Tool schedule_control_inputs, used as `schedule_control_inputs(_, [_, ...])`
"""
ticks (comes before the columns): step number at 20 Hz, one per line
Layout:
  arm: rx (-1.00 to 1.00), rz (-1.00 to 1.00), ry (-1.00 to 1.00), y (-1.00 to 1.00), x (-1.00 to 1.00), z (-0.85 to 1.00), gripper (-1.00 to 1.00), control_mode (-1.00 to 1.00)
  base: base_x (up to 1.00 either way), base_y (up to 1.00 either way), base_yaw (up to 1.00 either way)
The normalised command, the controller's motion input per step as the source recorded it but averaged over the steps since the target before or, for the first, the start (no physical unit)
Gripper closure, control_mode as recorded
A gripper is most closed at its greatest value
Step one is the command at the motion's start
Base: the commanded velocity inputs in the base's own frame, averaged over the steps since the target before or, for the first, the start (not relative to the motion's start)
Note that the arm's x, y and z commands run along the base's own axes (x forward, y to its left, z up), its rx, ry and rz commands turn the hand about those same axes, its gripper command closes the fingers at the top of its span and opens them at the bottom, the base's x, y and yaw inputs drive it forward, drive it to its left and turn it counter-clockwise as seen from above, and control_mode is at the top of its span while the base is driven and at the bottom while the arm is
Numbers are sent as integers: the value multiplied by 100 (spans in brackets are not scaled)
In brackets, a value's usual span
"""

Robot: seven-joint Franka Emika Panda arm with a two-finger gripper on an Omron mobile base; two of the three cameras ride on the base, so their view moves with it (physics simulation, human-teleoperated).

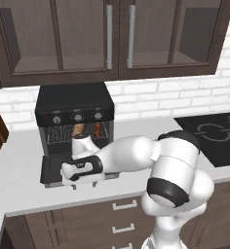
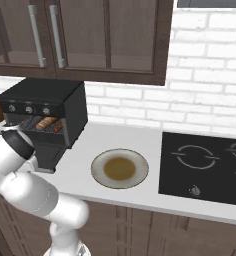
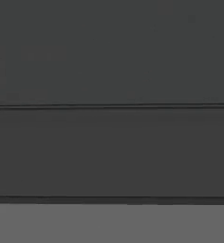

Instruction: Pick up the kebab skewer and baguette bread, and place them inside the toaster oven. Close the toaster oven door and start by setting the timer.

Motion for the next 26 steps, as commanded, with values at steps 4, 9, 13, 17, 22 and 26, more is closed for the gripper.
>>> schedule_control_inputs(4, [0, 0, -32, 0, 5, -29, -100, -100, 0, 0, 0])
schedule_control_inputs(9, [0, 0, -34, -3, 21, -25, -100, -100, 0, 0, 0])
schedule_control_inputs(13, [0, 0, -20, -18, 57, -1, -100, -100, 0, 0, 0])
schedule_control_inputs(17, [0, 0, -17, -24, 52, 0, -100, -100, 0, 0, 0])
schedule_control_inputs(22, [0, 0, -17, -33, 36, 0, -100, -100, 0, 0, 0])
schedule_control_inputs(26, [0, 0, -23, -44, 40, 6, -100, -100, 0, 0, 0])
